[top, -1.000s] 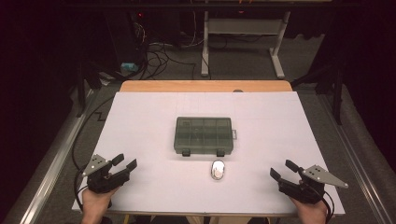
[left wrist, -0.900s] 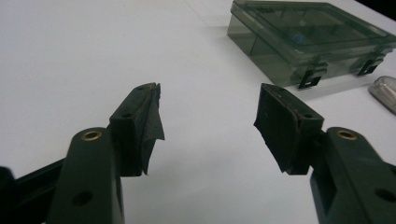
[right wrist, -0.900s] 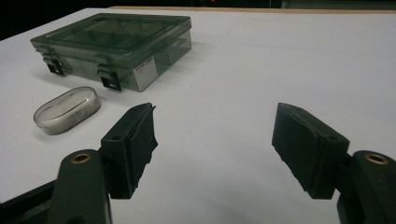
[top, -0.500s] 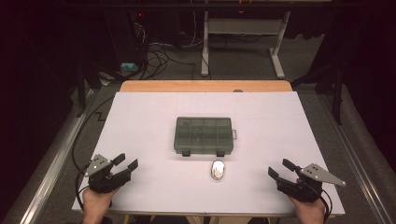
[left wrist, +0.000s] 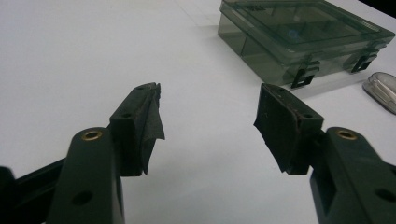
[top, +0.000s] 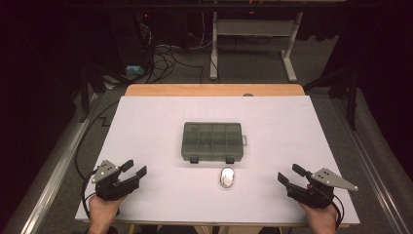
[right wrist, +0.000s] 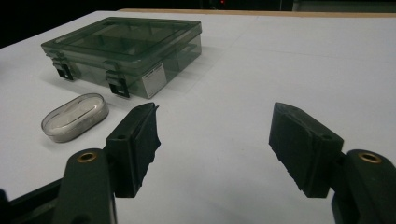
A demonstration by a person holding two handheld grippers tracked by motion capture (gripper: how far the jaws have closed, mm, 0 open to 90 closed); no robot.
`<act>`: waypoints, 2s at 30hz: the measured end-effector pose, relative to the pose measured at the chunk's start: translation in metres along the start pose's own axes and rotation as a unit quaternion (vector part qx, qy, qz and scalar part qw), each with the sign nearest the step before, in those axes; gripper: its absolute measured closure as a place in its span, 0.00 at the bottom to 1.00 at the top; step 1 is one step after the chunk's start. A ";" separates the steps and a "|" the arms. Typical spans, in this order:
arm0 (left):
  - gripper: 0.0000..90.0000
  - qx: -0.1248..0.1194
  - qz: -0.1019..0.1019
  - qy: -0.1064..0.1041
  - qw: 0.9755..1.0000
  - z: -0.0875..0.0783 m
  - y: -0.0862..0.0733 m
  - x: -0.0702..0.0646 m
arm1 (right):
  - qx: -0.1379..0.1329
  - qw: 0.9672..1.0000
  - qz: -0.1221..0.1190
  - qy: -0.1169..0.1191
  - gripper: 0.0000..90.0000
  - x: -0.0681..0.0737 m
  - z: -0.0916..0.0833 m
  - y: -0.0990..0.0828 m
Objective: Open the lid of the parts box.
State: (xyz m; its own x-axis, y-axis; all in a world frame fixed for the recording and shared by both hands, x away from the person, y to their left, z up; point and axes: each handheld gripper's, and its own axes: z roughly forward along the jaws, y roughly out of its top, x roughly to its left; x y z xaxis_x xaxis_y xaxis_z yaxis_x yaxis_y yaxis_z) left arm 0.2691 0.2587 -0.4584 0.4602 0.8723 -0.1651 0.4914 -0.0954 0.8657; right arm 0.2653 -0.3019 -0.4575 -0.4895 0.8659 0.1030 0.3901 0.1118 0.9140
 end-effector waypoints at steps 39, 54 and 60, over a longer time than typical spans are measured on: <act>0.44 -0.005 0.023 -0.022 0.999 0.018 0.009 -0.016 | 0.002 1.000 -0.017 0.020 0.38 0.010 0.021 0.009; 0.44 -0.005 0.025 -0.026 0.999 0.023 0.011 -0.019 | 0.005 0.999 -0.019 0.028 0.38 0.013 0.029 0.011; 0.44 -0.005 0.025 -0.028 0.999 0.025 0.011 -0.020 | 0.006 0.999 -0.020 0.031 0.38 0.015 0.032 0.012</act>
State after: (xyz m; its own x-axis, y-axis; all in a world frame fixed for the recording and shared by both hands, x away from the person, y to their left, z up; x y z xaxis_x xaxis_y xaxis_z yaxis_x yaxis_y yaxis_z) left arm 0.2839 0.2279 -0.4570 0.5245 0.8387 -0.1467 0.4592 -0.1335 0.8782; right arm 0.2874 -0.2723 -0.4578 -0.5511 0.8294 0.0913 0.3794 0.1516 0.9127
